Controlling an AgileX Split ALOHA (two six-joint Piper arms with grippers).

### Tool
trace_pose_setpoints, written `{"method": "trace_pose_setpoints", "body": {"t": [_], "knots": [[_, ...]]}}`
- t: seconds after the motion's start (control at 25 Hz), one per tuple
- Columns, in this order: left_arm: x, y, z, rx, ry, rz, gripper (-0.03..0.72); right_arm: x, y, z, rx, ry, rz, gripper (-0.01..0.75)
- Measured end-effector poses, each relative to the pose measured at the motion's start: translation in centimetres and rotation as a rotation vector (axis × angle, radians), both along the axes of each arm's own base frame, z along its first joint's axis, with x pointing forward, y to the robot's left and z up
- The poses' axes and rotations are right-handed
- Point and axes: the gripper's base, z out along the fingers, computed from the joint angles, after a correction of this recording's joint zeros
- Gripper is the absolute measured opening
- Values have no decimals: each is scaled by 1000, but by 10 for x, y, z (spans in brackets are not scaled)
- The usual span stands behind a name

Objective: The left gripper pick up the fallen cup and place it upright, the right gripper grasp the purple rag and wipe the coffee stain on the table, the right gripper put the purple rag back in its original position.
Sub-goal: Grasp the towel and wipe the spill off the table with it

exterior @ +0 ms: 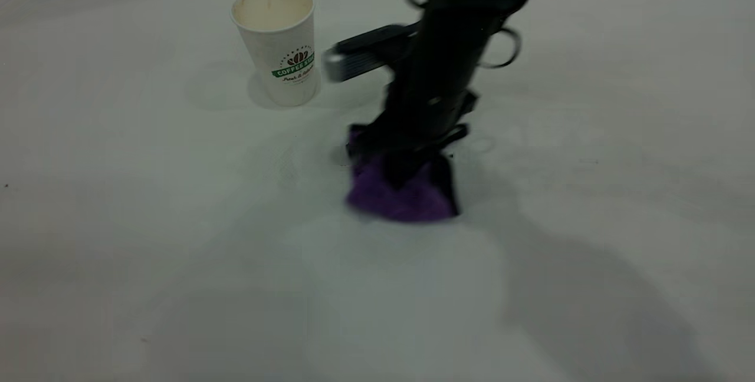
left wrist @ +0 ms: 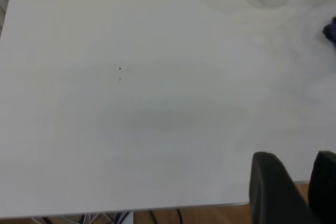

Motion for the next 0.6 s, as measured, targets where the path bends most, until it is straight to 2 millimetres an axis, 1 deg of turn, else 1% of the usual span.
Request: {"method": "trace_pose_setpoints", "body": {"t": [0.08, 0.16, 0.28, 0.44, 0.52, 0.6], "knots": [[0, 0, 0, 0, 0, 0, 240, -11, 18, 1, 19, -13, 13, 49], [0, 0, 0, 0, 0, 0, 240, -18, 31, 2, 38, -41, 14, 49], [0, 0, 0, 0, 0, 0, 240, -22, 43, 3, 68, -86, -8, 49], [0, 0, 0, 0, 0, 0, 240, -15, 43, 0, 96, -134, -73, 49], [0, 0, 0, 0, 0, 0, 240, -8, 38, -1, 107, -154, -113, 49], [0, 0, 0, 0, 0, 0, 240, 2, 28, -1, 113, -163, -164, 49]]}}
